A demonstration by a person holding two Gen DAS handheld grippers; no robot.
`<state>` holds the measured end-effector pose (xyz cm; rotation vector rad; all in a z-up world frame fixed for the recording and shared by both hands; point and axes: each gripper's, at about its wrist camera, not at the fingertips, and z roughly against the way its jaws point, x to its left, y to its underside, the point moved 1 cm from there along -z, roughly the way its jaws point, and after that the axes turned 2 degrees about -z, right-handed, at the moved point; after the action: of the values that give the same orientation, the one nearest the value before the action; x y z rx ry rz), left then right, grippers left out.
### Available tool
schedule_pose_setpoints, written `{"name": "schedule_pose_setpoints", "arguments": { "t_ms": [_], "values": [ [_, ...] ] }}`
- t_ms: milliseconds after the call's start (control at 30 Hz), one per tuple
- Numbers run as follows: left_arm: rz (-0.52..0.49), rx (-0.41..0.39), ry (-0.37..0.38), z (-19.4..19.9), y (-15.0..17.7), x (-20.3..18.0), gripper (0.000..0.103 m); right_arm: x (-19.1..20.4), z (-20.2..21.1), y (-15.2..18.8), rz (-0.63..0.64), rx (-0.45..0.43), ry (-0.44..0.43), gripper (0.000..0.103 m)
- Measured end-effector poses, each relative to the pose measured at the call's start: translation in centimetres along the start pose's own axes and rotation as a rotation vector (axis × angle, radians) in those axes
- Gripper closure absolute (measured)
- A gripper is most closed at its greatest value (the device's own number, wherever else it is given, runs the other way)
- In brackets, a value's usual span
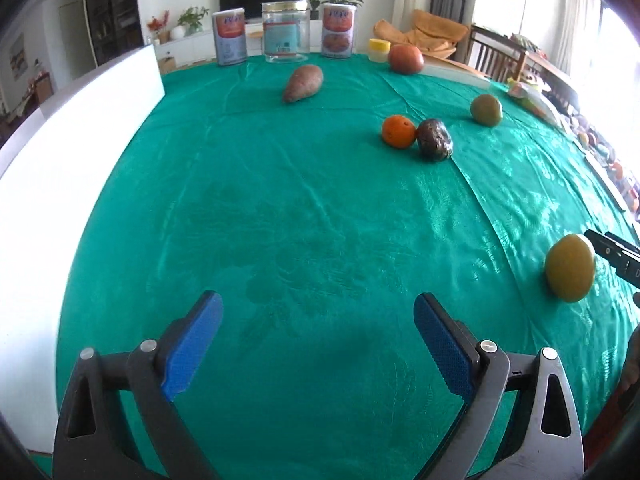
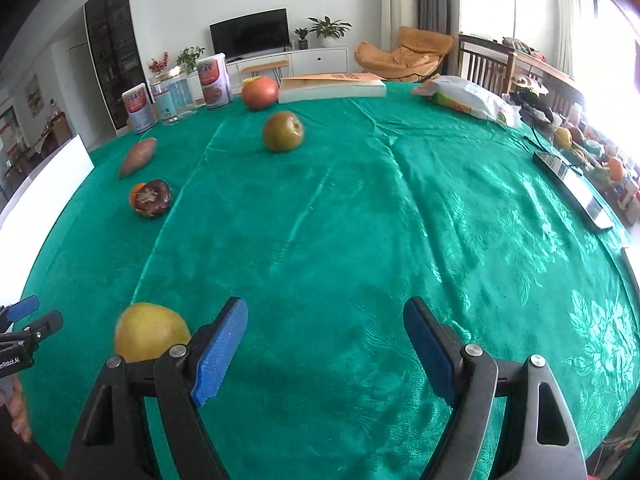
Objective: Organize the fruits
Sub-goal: 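Move both open grippers back over the table toward the remaining fruits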
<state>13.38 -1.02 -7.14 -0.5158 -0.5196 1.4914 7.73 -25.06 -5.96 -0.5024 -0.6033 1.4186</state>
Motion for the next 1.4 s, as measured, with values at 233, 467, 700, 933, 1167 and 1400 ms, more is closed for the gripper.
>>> {"name": "schedule_pose_setpoints", "arguments": {
  "t_ms": [233,467,700,933,1167,1400],
  "values": [
    [-0.001,0.009,-0.027,-0.8,-0.1,0.2,0.003,-0.6,-1.8,-0.3,-0.039,0.019,0.027,0.022],
    [0.008,0.026,-0.026,-0.9,-0.4,0.2,0.002,0.6,-2.4,0.2,0.01,0.045,0.085,0.011],
    [-0.005,0.026,0.123,-1.5,-6.2,-4.1,0.004,0.3,-2.5,0.3,-0.003,0.049,0.061,0.005],
    [0.083,0.13,0.17,-7.6,-11.3,-7.3,0.037,0.3,-2.4,0.3,-0.008,0.048,0.046,0.004],
    [0.125,0.089,0.182,-8.1,-12.9,-7.7,0.059,0.2,-2.4,0.2,-0.018,0.047,0.027,0.001],
    [0.048,0.06,0.221,-5.4,-10.2,-6.1,0.061,0.1,-2.4,0.2,-0.023,0.046,0.021,0.001]
  ]
}}
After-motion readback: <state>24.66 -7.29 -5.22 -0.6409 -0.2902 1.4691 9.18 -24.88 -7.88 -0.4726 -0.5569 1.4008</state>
